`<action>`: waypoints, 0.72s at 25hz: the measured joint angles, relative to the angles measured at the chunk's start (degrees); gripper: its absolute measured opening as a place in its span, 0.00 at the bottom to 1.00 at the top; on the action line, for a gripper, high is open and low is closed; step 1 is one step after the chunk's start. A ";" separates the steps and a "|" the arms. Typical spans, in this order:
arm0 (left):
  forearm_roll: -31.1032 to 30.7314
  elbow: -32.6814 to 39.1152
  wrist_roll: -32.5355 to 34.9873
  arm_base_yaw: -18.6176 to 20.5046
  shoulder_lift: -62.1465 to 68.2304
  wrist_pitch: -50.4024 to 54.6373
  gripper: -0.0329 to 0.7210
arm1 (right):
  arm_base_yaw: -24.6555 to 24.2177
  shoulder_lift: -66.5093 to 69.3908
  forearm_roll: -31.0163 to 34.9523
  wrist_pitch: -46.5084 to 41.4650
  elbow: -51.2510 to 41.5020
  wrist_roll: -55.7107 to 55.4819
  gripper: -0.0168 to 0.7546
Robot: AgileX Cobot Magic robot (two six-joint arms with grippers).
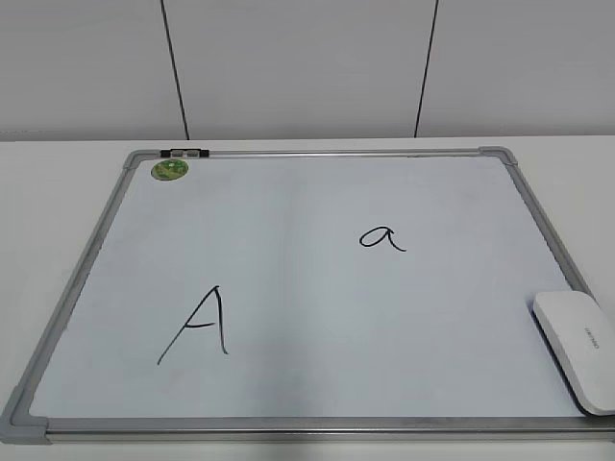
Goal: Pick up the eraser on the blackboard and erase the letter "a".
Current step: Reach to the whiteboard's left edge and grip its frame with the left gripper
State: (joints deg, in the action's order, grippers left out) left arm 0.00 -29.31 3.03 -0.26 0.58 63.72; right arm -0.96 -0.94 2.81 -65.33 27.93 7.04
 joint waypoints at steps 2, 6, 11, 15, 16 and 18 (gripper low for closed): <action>0.00 0.00 0.00 0.00 0.00 0.00 0.36 | 0.00 0.00 0.00 0.00 0.00 0.00 0.78; 0.00 0.00 0.00 0.00 0.00 0.00 0.36 | 0.00 0.00 0.00 0.00 0.00 0.00 0.78; 0.00 0.00 0.00 0.00 0.00 0.00 0.36 | 0.00 0.00 0.00 0.00 0.00 0.00 0.78; 0.00 0.00 0.00 0.00 0.00 0.00 0.36 | 0.00 0.00 0.00 0.00 0.00 0.00 0.78; 0.00 0.00 0.00 0.00 0.00 -0.04 0.36 | 0.00 0.00 0.00 0.00 0.00 0.00 0.78; 0.00 0.00 0.00 0.00 0.00 -0.04 0.36 | 0.00 0.00 0.00 0.00 0.00 0.00 0.78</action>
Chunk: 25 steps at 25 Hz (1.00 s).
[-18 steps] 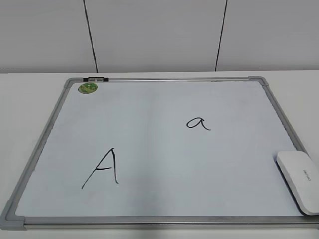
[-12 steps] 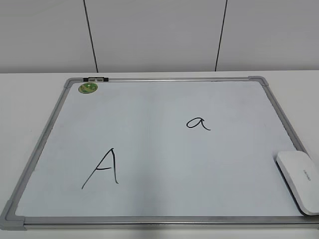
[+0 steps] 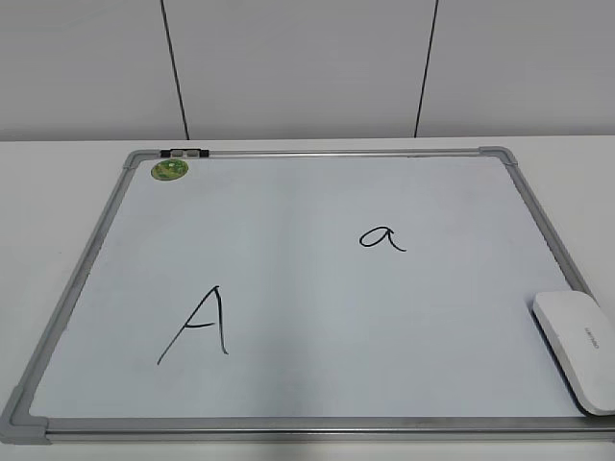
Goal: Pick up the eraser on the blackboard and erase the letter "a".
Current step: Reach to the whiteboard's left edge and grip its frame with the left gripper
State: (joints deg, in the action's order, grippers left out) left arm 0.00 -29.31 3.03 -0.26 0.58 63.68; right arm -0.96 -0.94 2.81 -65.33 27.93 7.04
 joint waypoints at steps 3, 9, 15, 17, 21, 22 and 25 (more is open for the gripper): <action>0.00 0.00 0.00 0.00 0.00 0.00 0.36 | 0.00 0.00 0.00 0.00 0.00 0.00 0.78; 0.00 0.00 0.00 0.00 0.00 0.00 0.45 | 0.00 0.00 0.00 0.00 0.00 0.00 0.78; 0.00 0.00 0.00 0.00 0.00 -0.09 0.87 | 0.00 0.00 0.00 0.00 0.00 0.00 0.78; 0.00 -0.55 0.00 0.00 0.32 -0.34 0.93 | 0.00 0.00 0.00 0.00 0.00 0.00 0.78; 0.00 -2.60 0.00 0.00 4.61 -2.79 0.95 | 0.00 0.00 0.00 0.00 0.00 0.00 0.78; 0.00 -3.13 0.00 0.00 7.11 -3.94 0.95 | 0.00 0.00 0.00 0.00 0.00 0.00 0.78; 0.94 -4.11 0.00 -0.14 14.97 -9.04 0.95 | 0.00 0.00 0.00 0.00 0.00 0.00 0.78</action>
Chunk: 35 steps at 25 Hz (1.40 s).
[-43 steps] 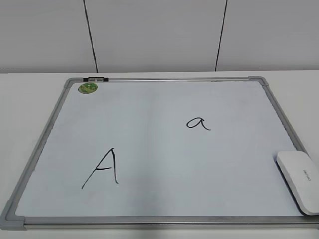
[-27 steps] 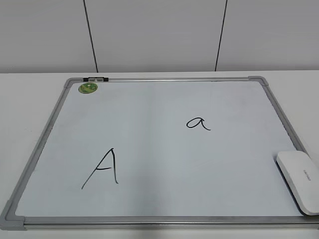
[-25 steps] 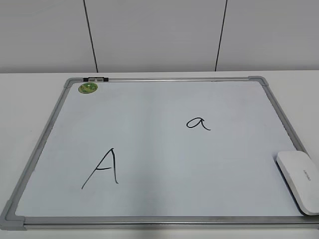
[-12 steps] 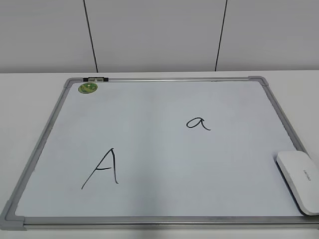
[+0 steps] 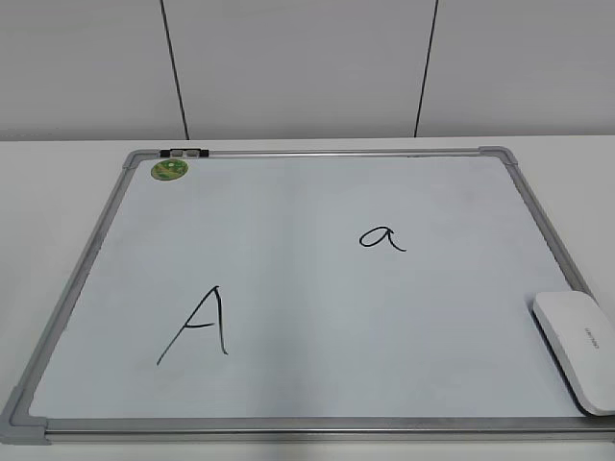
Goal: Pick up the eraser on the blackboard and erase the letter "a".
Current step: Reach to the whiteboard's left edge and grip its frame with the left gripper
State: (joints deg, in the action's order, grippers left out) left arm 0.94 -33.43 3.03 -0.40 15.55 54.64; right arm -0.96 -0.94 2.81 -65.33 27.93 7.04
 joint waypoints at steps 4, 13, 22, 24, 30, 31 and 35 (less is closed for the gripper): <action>1.95 -0.34 0.00 -0.33 11.07 -9.02 0.95 | 0.00 0.00 0.00 0.00 0.00 0.00 0.78; 3.58 -9.31 0.00 -0.33 38.97 -13.03 0.91 | 0.00 0.00 0.00 0.00 0.00 0.00 0.78; 6.49 -27.91 0.16 -0.33 65.08 -4.42 0.85 | 0.00 0.00 0.00 0.00 0.00 0.00 0.78; 8.12 -31.02 1.52 -0.33 69.69 -3.42 0.82 | 0.00 0.00 0.00 0.00 0.00 0.00 0.78; 11.11 -37.29 5.06 -0.33 81.18 -2.61 0.81 | 0.00 0.00 0.00 0.00 0.00 0.00 0.78; 11.23 -38.01 5.48 -0.33 82.87 -2.61 0.80 | 0.00 0.00 0.00 0.00 0.00 0.00 0.78; 11.25 -40.31 6.54 -0.33 88.59 -2.61 0.75 | 0.00 0.00 0.00 0.00 0.00 0.00 0.78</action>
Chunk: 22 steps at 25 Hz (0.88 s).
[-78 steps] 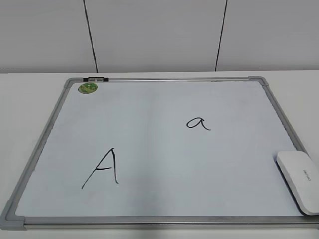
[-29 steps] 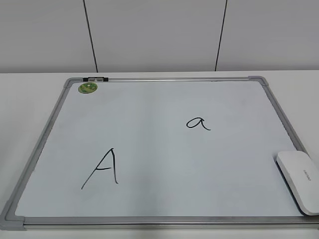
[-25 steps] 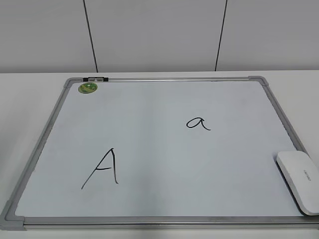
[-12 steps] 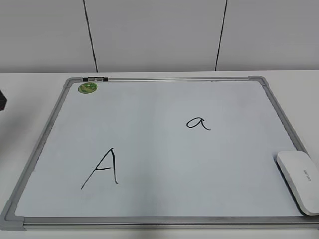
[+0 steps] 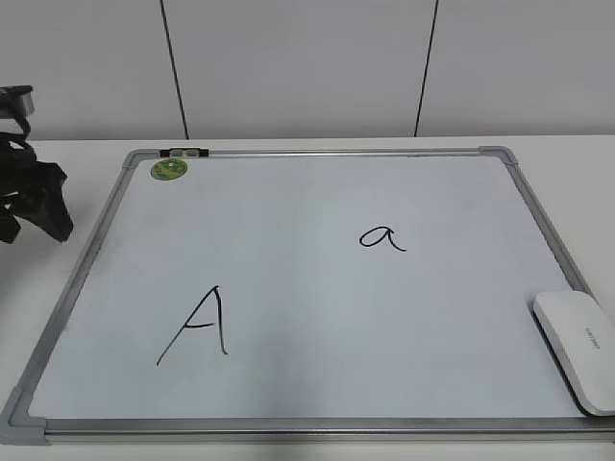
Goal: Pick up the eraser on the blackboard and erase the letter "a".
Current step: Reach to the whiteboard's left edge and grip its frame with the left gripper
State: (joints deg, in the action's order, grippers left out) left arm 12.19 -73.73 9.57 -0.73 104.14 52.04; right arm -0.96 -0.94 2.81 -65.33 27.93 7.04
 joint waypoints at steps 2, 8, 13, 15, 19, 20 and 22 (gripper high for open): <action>0.30 -1.24 0.54 0.12 2.83 0.00 0.72 | 0.00 0.00 0.00 0.00 0.00 0.00 0.78; 5.91 -6.49 4.58 2.43 9.61 0.39 0.69 | 0.00 0.00 0.00 0.00 0.00 0.00 0.78; 6.46 -9.99 5.26 3.15 13.66 1.41 0.61 | 0.00 0.00 0.00 0.00 0.00 0.00 0.78; 6.66 -10.93 5.37 3.15 14.97 1.66 0.59 | 0.00 0.00 0.00 0.00 0.00 0.00 0.78; 6.66 -12.36 5.60 3.15 16.95 1.72 0.58 | 0.00 0.00 0.00 0.00 0.00 0.00 0.78; 6.70 -12.76 5.60 3.15 17.57 1.86 0.57 | 0.00 0.00 0.00 0.00 0.00 0.00 0.78; 6.79 -13.40 5.60 3.15 18.62 1.88 0.55 | 0.00 0.00 0.00 0.00 0.00 0.00 0.78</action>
State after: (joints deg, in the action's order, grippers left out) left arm 18.98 -87.14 15.17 2.42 122.76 53.92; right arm -0.96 -0.94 2.81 -65.33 27.93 7.04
